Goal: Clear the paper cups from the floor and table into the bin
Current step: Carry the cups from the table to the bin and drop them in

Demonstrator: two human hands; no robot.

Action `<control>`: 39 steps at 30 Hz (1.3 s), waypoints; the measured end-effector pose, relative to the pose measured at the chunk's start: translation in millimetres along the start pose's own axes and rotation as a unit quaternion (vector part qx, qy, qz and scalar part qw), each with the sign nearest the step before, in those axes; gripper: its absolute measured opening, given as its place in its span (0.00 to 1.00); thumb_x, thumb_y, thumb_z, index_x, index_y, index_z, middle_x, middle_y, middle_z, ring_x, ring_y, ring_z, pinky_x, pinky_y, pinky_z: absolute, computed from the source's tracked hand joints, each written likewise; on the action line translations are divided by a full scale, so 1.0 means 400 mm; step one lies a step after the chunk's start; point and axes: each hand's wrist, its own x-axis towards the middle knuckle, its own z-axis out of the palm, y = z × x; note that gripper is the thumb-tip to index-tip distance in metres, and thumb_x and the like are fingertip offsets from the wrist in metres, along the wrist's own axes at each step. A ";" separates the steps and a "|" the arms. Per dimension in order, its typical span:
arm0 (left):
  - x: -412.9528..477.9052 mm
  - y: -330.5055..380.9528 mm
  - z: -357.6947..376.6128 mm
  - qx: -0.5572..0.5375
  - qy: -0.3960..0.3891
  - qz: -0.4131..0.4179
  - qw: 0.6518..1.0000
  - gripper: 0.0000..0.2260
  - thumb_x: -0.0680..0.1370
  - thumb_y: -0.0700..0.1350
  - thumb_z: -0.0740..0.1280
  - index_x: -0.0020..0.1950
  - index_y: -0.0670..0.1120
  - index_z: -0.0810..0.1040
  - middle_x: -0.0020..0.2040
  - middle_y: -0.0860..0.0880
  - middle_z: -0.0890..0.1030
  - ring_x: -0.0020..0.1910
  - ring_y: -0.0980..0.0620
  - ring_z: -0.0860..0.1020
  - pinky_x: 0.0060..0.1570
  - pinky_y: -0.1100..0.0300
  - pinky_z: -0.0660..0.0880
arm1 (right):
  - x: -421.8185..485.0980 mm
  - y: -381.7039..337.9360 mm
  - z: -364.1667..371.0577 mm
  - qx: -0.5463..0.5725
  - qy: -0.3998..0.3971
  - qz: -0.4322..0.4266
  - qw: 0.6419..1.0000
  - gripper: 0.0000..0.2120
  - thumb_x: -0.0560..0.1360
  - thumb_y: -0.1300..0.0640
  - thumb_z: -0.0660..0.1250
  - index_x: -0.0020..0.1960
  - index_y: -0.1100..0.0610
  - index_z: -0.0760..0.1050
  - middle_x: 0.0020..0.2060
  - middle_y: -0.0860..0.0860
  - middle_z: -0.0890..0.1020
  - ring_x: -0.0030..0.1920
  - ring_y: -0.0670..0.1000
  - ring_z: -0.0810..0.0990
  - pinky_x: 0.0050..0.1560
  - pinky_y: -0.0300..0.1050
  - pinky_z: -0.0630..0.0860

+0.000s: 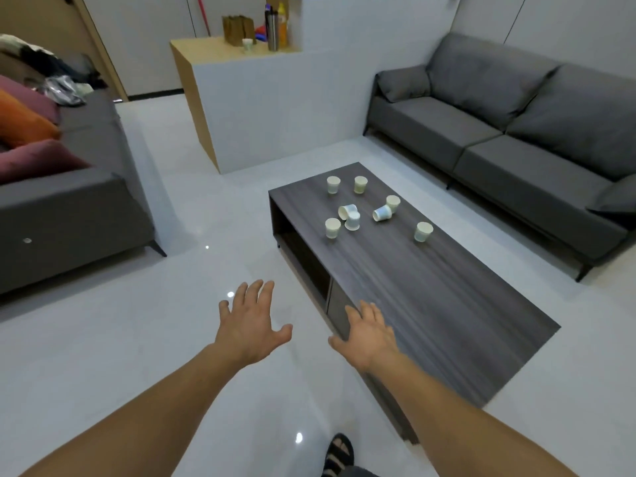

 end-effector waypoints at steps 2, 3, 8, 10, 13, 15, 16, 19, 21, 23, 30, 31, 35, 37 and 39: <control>0.087 0.013 -0.014 -0.006 0.008 -0.005 1.000 0.41 0.73 0.67 0.59 0.78 0.51 0.45 0.78 0.50 0.50 0.77 0.46 0.46 0.72 0.41 0.52 | 0.086 0.002 -0.053 0.000 0.005 -0.008 1.000 0.40 0.76 0.35 0.59 0.80 0.51 0.48 0.79 0.51 0.44 0.78 0.54 0.40 0.75 0.59 0.50; 0.130 0.018 -0.021 -0.014 0.007 -0.006 1.000 0.41 0.73 0.67 0.59 0.78 0.51 0.45 0.78 0.50 0.50 0.77 0.46 0.46 0.72 0.41 0.52 | 0.129 0.003 -0.080 0.000 0.008 -0.008 1.000 0.39 0.76 0.35 0.59 0.80 0.51 0.48 0.79 0.52 0.45 0.78 0.54 0.41 0.75 0.59 0.50; 0.328 0.010 -0.027 -0.028 -0.008 0.003 1.000 0.40 0.72 0.67 0.59 0.78 0.52 0.46 0.78 0.50 0.50 0.77 0.46 0.46 0.72 0.41 0.52 | 0.325 -0.019 -0.173 -0.009 0.011 -0.008 1.000 0.39 0.76 0.36 0.60 0.79 0.50 0.48 0.79 0.51 0.46 0.78 0.55 0.42 0.75 0.59 0.51; 0.430 -0.009 -0.030 -0.024 -0.011 0.006 1.000 0.40 0.73 0.67 0.59 0.78 0.52 0.46 0.78 0.50 0.50 0.77 0.46 0.46 0.72 0.40 0.52 | 0.409 -0.037 -0.198 -0.009 0.013 -0.007 1.000 0.39 0.76 0.37 0.60 0.79 0.49 0.48 0.79 0.52 0.46 0.78 0.55 0.42 0.75 0.59 0.51; 0.586 -0.034 -0.042 -0.015 -0.028 0.033 0.999 0.40 0.73 0.67 0.59 0.78 0.52 0.46 0.78 0.50 0.50 0.77 0.46 0.46 0.72 0.40 0.52 | 0.526 -0.064 -0.227 0.000 0.003 0.012 1.000 0.39 0.76 0.36 0.60 0.79 0.49 0.47 0.79 0.51 0.46 0.78 0.54 0.42 0.75 0.60 0.51; 0.696 -0.049 -0.052 -0.014 -0.026 0.051 0.998 0.40 0.73 0.67 0.59 0.78 0.52 0.46 0.78 0.50 0.50 0.77 0.46 0.46 0.72 0.40 0.52 | 0.602 -0.076 -0.248 0.008 0.000 0.035 0.999 0.40 0.76 0.36 0.61 0.79 0.48 0.47 0.79 0.50 0.46 0.79 0.54 0.43 0.75 0.60 0.52; 0.753 -0.054 -0.062 -0.019 -0.028 0.057 0.998 0.40 0.73 0.67 0.59 0.78 0.52 0.46 0.78 0.50 0.50 0.77 0.46 0.46 0.72 0.40 0.52 | 0.639 -0.081 -0.261 0.011 -0.001 0.046 0.999 0.40 0.76 0.36 0.61 0.79 0.48 0.47 0.79 0.50 0.46 0.79 0.54 0.44 0.74 0.60 0.52; 0.892 -0.060 -0.088 -0.025 -0.034 0.089 0.995 0.41 0.72 0.67 0.60 0.78 0.51 0.47 0.78 0.50 0.51 0.77 0.46 0.47 0.72 0.40 0.53 | 0.736 -0.085 -0.290 0.017 -0.004 0.084 0.996 0.40 0.75 0.37 0.62 0.79 0.48 0.48 0.79 0.51 0.48 0.78 0.54 0.46 0.74 0.59 0.54; 0.972 -0.062 -0.097 -0.022 -0.047 0.099 0.994 0.41 0.72 0.66 0.62 0.78 0.52 0.47 0.78 0.50 0.51 0.77 0.46 0.47 0.72 0.40 0.53 | 0.794 -0.083 -0.301 0.022 -0.011 0.102 0.994 0.40 0.75 0.37 0.63 0.79 0.48 0.48 0.79 0.51 0.48 0.78 0.55 0.49 0.74 0.59 0.56; 1.034 -0.062 -0.093 -0.019 -0.071 0.106 0.992 0.41 0.72 0.65 0.63 0.78 0.52 0.47 0.78 0.50 0.51 0.77 0.46 0.48 0.72 0.40 0.54 | 0.843 -0.080 -0.304 0.029 -0.029 0.119 0.992 0.40 0.75 0.38 0.63 0.79 0.48 0.47 0.79 0.51 0.48 0.78 0.55 0.50 0.74 0.59 0.58; 1.251 -0.046 -0.014 -0.009 -0.159 0.105 0.982 0.43 0.71 0.62 0.65 0.78 0.51 0.45 0.77 0.50 0.54 0.76 0.45 0.51 0.72 0.44 0.57 | 1.131 -0.039 -0.314 0.042 -0.062 0.111 0.991 0.42 0.75 0.40 0.65 0.79 0.50 0.46 0.78 0.52 0.50 0.77 0.57 0.53 0.72 0.56 0.63; 1.279 -0.041 -0.001 -0.012 -0.172 0.100 0.980 0.43 0.71 0.62 0.66 0.78 0.52 0.45 0.77 0.50 0.54 0.76 0.46 0.52 0.72 0.44 0.58 | 1.175 -0.032 -0.312 0.046 -0.068 0.106 0.991 0.42 0.75 0.40 0.66 0.79 0.51 0.46 0.78 0.53 0.51 0.76 0.57 0.54 0.71 0.56 0.64; 1.417 -0.021 0.070 -0.014 -0.198 0.089 0.976 0.43 0.71 0.62 0.66 0.78 0.51 0.46 0.77 0.50 0.56 0.75 0.47 0.53 0.71 0.47 0.58 | 1.362 0.010 -0.287 0.045 -0.085 0.092 0.991 0.43 0.73 0.42 0.67 0.78 0.51 0.47 0.78 0.53 0.52 0.75 0.57 0.56 0.69 0.53 0.65; 1.487 -0.014 0.122 -0.021 -0.213 0.079 0.974 0.43 0.71 0.61 0.66 0.78 0.50 0.46 0.76 0.49 0.56 0.75 0.47 0.53 0.72 0.48 0.58 | 1.460 0.038 -0.260 0.029 -0.094 0.082 0.992 0.42 0.73 0.42 0.67 0.78 0.51 0.48 0.77 0.53 0.52 0.74 0.58 0.57 0.66 0.55 0.68; 1.540 -0.013 0.185 -0.041 -0.232 0.068 0.970 0.43 0.72 0.60 0.66 0.78 0.50 0.46 0.76 0.48 0.57 0.75 0.47 0.55 0.72 0.49 0.57 | 1.548 0.062 -0.216 0.008 -0.103 0.065 0.993 0.42 0.73 0.43 0.68 0.78 0.51 0.49 0.77 0.53 0.52 0.74 0.59 0.57 0.64 0.57 0.70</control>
